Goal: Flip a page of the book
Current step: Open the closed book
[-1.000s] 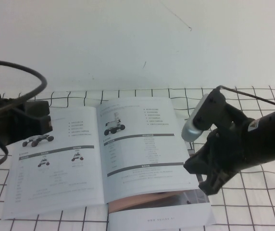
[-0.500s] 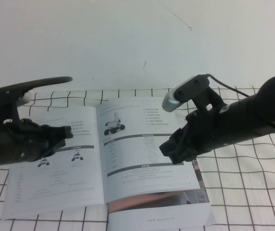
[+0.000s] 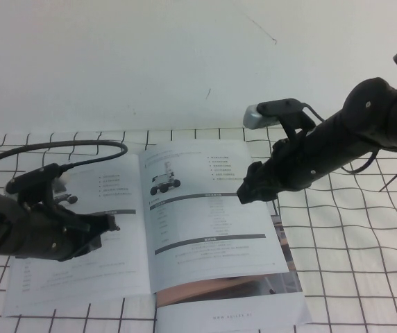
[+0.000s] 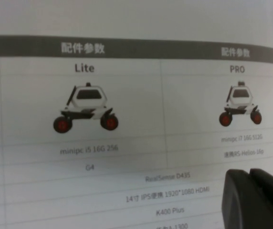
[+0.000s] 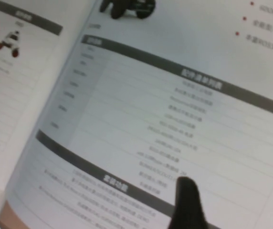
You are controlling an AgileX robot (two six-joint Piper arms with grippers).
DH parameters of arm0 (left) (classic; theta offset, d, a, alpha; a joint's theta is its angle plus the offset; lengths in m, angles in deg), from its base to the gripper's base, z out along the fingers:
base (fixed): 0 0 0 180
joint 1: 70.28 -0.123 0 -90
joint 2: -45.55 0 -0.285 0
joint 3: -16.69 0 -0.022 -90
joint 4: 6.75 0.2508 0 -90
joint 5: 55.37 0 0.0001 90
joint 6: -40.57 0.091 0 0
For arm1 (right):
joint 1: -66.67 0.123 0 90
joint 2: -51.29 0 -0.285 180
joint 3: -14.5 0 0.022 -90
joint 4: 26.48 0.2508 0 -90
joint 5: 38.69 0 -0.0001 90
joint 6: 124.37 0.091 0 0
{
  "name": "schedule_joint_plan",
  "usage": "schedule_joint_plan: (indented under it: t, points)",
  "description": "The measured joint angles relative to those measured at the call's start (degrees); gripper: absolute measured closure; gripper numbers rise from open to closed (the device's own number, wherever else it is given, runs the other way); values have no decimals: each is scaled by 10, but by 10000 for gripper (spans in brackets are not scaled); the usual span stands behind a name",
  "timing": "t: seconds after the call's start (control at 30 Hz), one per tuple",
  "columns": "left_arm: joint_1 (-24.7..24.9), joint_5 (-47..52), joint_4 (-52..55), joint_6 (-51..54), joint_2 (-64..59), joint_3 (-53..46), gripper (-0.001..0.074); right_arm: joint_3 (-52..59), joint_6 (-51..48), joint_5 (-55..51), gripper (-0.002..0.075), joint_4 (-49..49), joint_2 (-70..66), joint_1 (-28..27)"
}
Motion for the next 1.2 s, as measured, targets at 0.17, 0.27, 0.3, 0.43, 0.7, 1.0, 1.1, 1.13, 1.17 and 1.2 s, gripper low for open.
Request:
schedule_joint_plan:
  t: [0.17,0.27,0.3,0.43,0.7,1.0,1.1,1.13,1.17,1.2]
  points:
    - [0,0,0,1,-16,0,737,-3,7,-14,270,-1,-39,-8]
    - [0,0,0,3,-19,1,737,-3,5,-18,270,-1,-60,-8]
    - [0,-2,0,3,-19,1,737,-3,5,-18,270,-1,-63,-8]
    - [0,-2,0,6,-19,1,737,-3,4,-10,270,-10,-70,-8]
    - [0,16,-4,24,-19,5,737,-3,3,-7,270,-21,-74,-8]
    - [0,70,-4,32,-20,51,737,-6,4,-8,270,-17,-80,-8]
    - [0,61,-4,36,-28,53,737,-7,4,-9,270,-15,-81,-8]
    - [0,60,-4,38,-36,53,737,-7,4,-10,270,-14,-81,-8]
    - [0,59,-4,40,-44,53,737,-7,3,-11,270,-10,-81,-8]
    - [0,59,-3,40,-52,53,737,-7,3,-12,270,-6,-81,-8]
